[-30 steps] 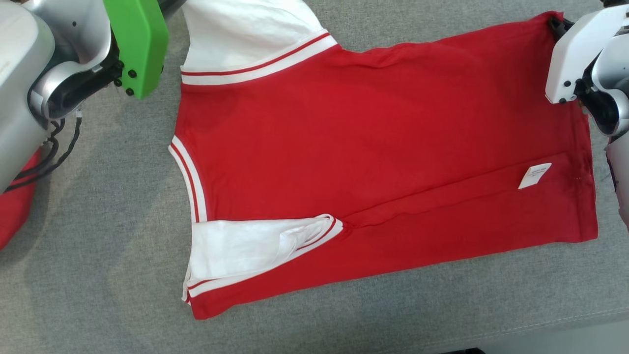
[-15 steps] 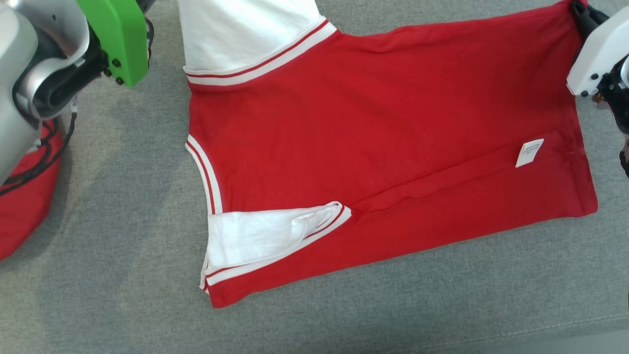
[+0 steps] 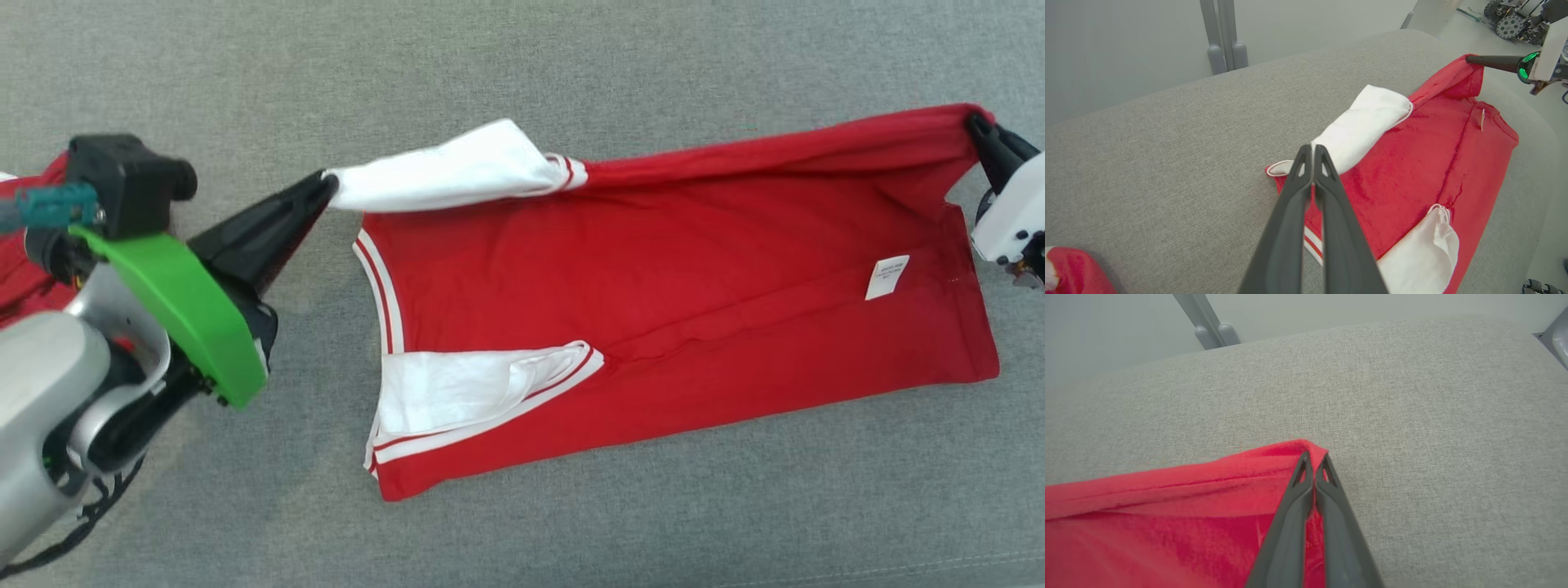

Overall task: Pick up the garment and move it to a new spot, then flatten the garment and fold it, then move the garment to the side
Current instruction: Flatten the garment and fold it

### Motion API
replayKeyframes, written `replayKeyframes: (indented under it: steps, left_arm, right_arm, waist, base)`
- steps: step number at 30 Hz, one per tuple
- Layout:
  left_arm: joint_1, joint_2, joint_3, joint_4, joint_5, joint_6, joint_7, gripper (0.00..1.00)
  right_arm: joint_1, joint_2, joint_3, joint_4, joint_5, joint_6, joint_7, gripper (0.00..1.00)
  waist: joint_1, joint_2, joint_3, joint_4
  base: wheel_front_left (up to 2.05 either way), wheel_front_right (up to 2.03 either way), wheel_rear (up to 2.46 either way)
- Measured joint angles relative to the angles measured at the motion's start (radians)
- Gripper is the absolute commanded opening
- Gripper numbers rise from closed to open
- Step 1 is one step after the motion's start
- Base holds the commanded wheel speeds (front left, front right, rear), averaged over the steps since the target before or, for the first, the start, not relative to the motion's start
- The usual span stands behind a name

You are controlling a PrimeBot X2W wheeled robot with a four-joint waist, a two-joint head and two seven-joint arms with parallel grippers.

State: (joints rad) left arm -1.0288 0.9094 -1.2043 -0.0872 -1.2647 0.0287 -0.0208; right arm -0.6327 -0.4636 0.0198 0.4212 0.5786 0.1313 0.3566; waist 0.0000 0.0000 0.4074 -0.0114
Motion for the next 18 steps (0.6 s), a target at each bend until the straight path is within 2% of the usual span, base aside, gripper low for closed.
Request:
replayKeyframes:
  steps: [6,10,14,18]
  left_arm:
    - [0.110,0.059,-0.029,-0.163,0.016,0.096,-0.025,0.00]
    - [0.162,0.075,-0.039,-0.221,0.020,0.138,-0.039,0.00]
    - [0.208,0.070,-0.045,-0.234,0.010,0.158,-0.058,0.00]
    - [0.257,0.040,-0.055,-0.217,-0.016,0.164,-0.059,0.00]
  right_arm:
    - [0.103,-0.028,-0.034,-0.061,-0.004,0.000,0.022,0.00]
    - [0.170,-0.027,-0.072,-0.120,-0.009,0.000,0.042,0.00]
    - [0.233,-0.018,-0.103,-0.180,-0.024,0.000,0.071,0.00]
    - [0.278,-0.002,-0.137,-0.234,-0.048,0.000,0.087,0.00]
  waist:
    - [0.0000,0.0000,-0.013,0.018]
    - [0.0000,0.0000,-0.014,0.028]
    - [0.0000,0.0000,-0.009,0.034]
    - [0.0000,0.0000,-0.001,0.038]
  base:
    - [0.00,0.00,0.00]
    - [0.00,0.00,0.00]
    - [0.00,0.00,0.00]
    - [0.00,0.00,0.00]
